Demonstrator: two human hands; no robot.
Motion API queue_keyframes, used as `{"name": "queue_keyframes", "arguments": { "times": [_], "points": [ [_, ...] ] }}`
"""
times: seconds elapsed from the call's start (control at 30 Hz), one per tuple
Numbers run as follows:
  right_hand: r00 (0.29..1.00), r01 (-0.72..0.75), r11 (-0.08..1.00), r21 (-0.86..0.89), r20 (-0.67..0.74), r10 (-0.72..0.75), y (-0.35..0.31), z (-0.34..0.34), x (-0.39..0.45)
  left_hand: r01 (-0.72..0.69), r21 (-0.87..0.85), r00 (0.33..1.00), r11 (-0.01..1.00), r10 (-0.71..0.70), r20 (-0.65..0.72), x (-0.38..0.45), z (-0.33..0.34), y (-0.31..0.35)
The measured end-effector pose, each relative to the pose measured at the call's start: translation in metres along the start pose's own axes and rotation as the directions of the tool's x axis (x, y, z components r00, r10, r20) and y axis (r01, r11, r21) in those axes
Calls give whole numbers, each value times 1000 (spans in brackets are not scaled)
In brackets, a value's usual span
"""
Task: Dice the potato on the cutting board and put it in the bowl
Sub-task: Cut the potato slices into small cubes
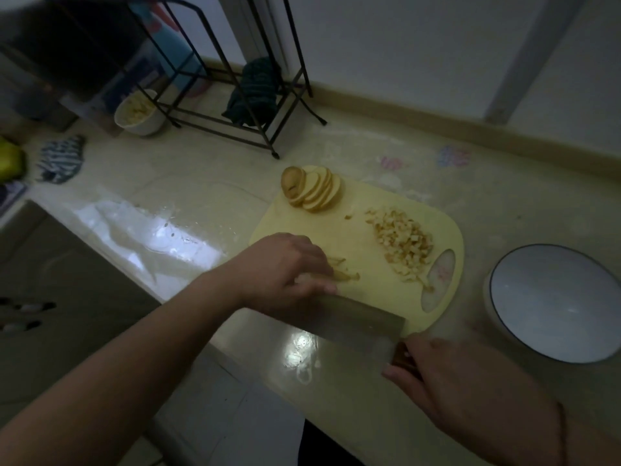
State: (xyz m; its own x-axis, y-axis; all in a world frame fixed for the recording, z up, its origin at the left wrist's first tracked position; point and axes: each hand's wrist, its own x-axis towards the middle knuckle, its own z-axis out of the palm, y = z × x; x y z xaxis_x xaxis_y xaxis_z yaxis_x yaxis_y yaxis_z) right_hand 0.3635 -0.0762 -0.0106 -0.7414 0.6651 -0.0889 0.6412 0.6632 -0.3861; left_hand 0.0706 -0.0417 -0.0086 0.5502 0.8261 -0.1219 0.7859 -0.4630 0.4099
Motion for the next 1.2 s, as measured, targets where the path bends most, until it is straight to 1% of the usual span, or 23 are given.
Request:
{"name": "queue_keyframes", "arguments": {
  "times": [0.03,0.07,0.1,0.13,0.17,0.2,0.23,0.27,0.3,0.33,0.37,0.4,0.43,0.47,0.5,0.57,0.8,0.97,1.03,1.1,1.2],
  "points": [
    [1000,2,1000,-11,-11,-2,3,-3,-3,39,-47,997,998,-42,-69,-2,-6,-7],
    [1000,-11,1000,-24,-8,11,6,-3,-8,90,-80,981,993,-102,-167,-4,-12,-15],
    [995,-70,998,-5,75,71,9,-3,-13,146,-102,944,984,-169,-282,-7,-16,-24],
    [985,-115,993,6,128,113,9,-5,-14,198,-114,888,974,-227,-400,-10,-18,-34],
    [982,-135,990,40,139,128,10,-5,-15,247,-118,814,962,-272,-513,-14,-18,-43],
    [985,-143,986,86,109,134,14,-4,-15,298,-118,732,947,-307,-608,-18,-15,-51],
    [987,-151,979,134,74,142,16,-4,-14,347,-112,668,931,-330,-667,-22,-10,-57],
    [988,-157,970,184,43,151,17,-4,-11,377,-85,652,922,-329,-683,-26,-3,-59],
    [986,-165,959,230,13,166,17,-2,-7,373,-28,691,928,-298,-658,-30,4,-59],
    [982,-186,944,272,16,188,17,0,-3,326,47,767,944,-235,-597,-32,11,-56],
    [976,-215,926,310,38,214,16,-2,2,246,121,848,962,-153,-507,-33,19,-51],
    [973,-231,916,326,55,226,15,-3,6,158,182,910,971,-71,-409,-31,27,-45],
    [970,-239,907,347,48,237,15,-4,11,89,229,947,969,-11,-320,-28,35,-41],
    [968,-245,899,364,43,246,15,-4,14,47,260,967,964,21,-254,-24,43,-38],
    [966,-251,893,373,42,254,14,-4,16,26,278,975,960,37,-218,-19,50,-35],
    [964,-257,886,386,40,262,13,-3,19,-2,297,976,955,67,-208,-12,61,-34],
    [952,-302,857,418,77,298,13,-1,22,-94,332,947,939,187,-260,-2,69,-36],
    [951,-299,842,449,68,302,14,-2,24,-83,326,926,942,193,-323,-1,71,-35],
    [951,-295,835,464,59,304,16,-1,25,-47,339,924,940,170,-343,-3,72,-34],
    [950,-293,824,485,51,307,16,-2,26,24,345,921,938,114,-374,-5,75,-32],
    [948,-300,810,504,63,312,15,-3,28,215,294,883,931,-57,-466,-9,76,-25]
  ]
}}
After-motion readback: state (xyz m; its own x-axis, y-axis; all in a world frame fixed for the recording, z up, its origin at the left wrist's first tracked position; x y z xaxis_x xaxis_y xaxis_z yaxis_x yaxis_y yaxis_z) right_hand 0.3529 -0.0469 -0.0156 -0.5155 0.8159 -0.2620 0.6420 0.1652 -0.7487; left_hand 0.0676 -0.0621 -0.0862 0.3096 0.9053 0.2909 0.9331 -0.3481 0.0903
